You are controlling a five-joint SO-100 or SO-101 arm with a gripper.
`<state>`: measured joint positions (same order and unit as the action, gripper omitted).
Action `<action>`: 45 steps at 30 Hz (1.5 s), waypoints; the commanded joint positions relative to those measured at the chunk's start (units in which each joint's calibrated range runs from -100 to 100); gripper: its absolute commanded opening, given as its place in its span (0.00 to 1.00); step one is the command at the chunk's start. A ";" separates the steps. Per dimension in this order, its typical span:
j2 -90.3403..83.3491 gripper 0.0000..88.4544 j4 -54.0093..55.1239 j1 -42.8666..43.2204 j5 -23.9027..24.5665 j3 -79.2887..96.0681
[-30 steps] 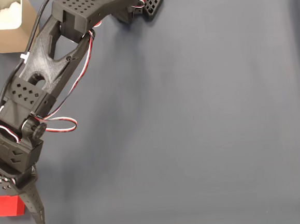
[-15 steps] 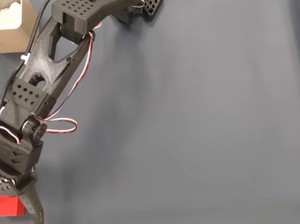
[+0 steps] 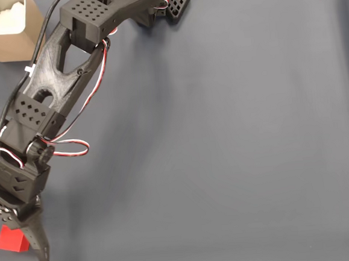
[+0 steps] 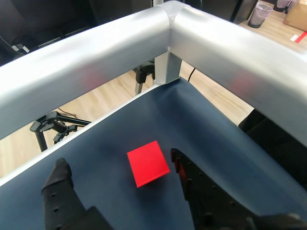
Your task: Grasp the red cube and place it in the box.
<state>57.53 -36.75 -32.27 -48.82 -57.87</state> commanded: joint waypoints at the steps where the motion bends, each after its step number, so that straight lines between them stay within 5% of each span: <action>1: -0.34 0.53 1.51 -1.18 -0.34 -3.63; 45: -5.11 0.53 -0.05 2.01 0.78 1.66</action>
<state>58.14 -36.67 -31.16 -48.33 -55.52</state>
